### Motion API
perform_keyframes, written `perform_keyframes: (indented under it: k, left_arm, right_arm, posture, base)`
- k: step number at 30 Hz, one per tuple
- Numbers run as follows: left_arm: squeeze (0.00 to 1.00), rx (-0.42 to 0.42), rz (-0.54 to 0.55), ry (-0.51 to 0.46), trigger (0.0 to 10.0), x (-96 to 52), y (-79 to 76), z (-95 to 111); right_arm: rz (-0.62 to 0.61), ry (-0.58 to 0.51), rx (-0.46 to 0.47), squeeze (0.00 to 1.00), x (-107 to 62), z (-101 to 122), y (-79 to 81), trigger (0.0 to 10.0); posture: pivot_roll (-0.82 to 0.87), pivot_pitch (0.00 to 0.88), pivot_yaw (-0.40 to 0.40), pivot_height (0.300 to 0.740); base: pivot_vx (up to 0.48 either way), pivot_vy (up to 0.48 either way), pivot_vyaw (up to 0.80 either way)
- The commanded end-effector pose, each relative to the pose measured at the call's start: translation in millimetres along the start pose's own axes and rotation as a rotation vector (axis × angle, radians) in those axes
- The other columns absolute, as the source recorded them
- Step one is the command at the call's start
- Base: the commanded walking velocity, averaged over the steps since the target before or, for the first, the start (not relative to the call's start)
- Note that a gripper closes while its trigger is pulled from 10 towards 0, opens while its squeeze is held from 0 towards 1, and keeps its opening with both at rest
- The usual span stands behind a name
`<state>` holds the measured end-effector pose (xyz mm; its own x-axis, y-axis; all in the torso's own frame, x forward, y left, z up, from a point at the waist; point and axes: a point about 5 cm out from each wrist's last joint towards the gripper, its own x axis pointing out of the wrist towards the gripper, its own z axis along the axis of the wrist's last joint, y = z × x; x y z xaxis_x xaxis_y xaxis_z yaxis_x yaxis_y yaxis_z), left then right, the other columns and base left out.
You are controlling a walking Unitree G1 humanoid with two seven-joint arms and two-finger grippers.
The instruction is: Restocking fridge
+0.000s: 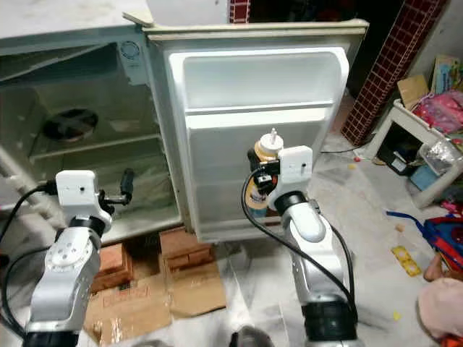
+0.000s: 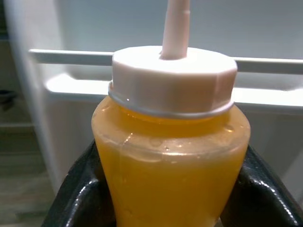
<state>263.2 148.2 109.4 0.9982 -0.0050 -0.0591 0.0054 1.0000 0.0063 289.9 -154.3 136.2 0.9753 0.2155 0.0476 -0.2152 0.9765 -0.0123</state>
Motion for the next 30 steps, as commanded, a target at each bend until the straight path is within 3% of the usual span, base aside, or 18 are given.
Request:
perform_keyframes:
  k: [1, 6, 18, 30]
  left_arm:
    - [0.0, 0.03, 0.03, -0.005, 10.0, -0.2, 9.4, 1.8]
    - [0.0, 0.025, 0.012, -0.023, 10.0, -0.2, 6.7, 4.7]
    - [0.0, 0.019, 0.016, -0.02, 10.0, 0.4, 5.1, 4.3]
    - [0.0, -0.008, 0.117, -0.034, 10.0, 0.1, 14.9, 5.1]
  right_arm:
    - [0.025, -0.046, 0.004, 0.0, 4.2, 10.3, 7.8, 10.0]
    - [0.025, -0.047, -0.002, 0.0, 4.7, 10.6, 7.9, 10.0]
    - [0.027, -0.048, -0.005, 0.0, 3.5, 10.2, 7.3, 10.0]
    - [0.055, -0.052, -0.005, 0.0, 4.1, 10.7, 11.4, 10.0]
  posture:
    - [0.01, 0.0, -0.009, 0.74]
    - [0.01, 0.0, -0.008, 0.74]
    - [0.0, 0.0, -0.01, 0.74]
    - [0.01, 0.0, -0.013, 0.74]
  base:
    - [0.0, 0.0, 0.0]
    - [0.0, -0.179, 0.0]
    - [0.0, -0.433, 0.0]
    - [0.0, 0.0, 0.0]
